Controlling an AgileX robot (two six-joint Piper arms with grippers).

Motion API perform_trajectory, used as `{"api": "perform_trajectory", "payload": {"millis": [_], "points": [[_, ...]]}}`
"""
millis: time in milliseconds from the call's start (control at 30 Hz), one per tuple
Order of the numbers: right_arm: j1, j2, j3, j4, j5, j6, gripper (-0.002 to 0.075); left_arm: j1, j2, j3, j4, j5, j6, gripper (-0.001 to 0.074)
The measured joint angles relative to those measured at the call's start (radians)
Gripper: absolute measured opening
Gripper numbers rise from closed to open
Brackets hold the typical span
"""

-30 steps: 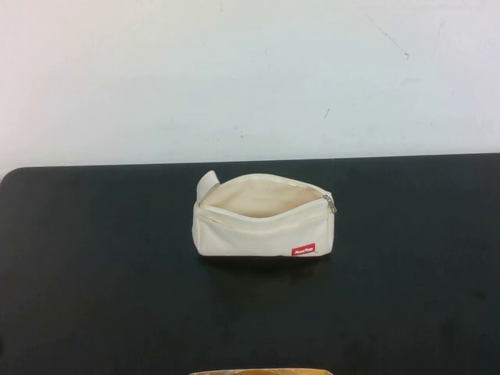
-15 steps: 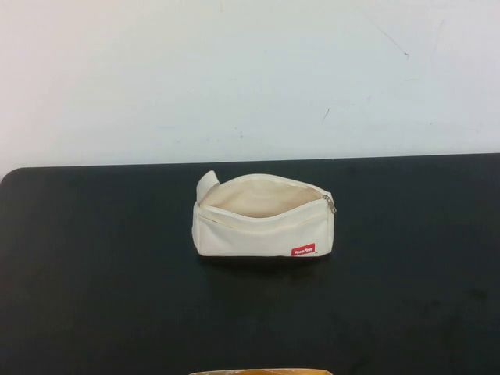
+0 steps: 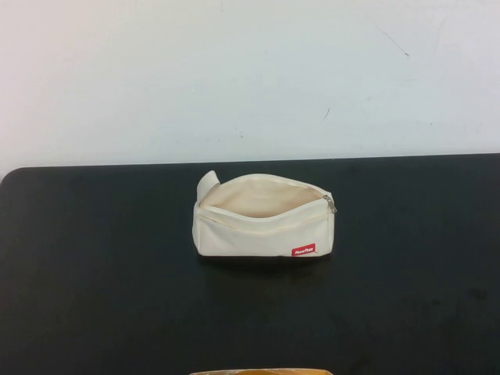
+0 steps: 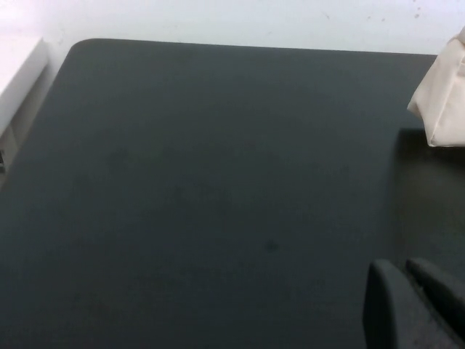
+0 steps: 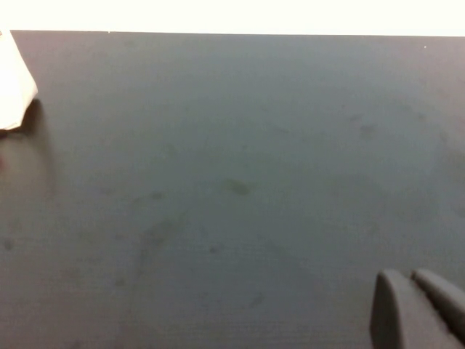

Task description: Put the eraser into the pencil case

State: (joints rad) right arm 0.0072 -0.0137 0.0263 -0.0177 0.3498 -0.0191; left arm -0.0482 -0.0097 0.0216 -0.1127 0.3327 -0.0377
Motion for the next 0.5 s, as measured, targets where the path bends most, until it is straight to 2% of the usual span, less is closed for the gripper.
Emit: {"api": "perform_trajectory", "payload": {"millis": [500], "points": [[0.0,0.0,0.0,0.0,0.0,0.0,-0.0001,-0.032,0.0,0.0,0.0,0.002,0.052,-0.0001]]}}
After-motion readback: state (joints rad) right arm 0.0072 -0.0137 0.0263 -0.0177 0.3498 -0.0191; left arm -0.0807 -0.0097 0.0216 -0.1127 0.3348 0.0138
